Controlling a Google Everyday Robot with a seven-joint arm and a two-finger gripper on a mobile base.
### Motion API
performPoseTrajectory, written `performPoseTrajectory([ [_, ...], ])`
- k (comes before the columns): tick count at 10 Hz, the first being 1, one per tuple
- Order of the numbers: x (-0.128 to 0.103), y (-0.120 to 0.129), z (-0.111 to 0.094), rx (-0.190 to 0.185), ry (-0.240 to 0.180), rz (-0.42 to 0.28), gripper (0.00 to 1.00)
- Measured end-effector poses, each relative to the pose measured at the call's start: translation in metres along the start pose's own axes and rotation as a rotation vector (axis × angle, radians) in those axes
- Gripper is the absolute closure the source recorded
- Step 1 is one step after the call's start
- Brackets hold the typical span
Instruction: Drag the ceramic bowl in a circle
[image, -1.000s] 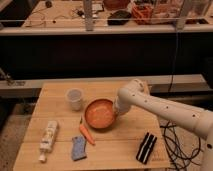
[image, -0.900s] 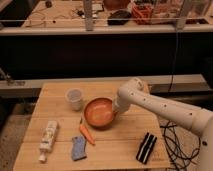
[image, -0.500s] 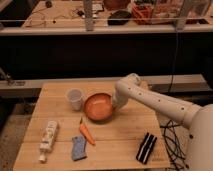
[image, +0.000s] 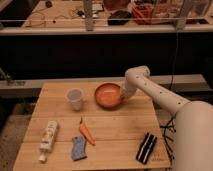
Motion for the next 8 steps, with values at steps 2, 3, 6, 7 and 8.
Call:
performPoseTrajectory([
  [2,0.008,0.045,-0.017,-0.033,0.011,0.080,1.00],
  [3,0.003,0.065,-0.024,-0.046,0.013,0.102,1.00],
  [6,-0.049,0.104,-0.038,-0.047,0.010,0.121,1.00],
  [7,-0.069,0.109,-0.038,-0.042,0.006,0.108,1.00],
  [8,-0.095,0.110,-0.036,-0.033,-0.002,0.075,1.00],
])
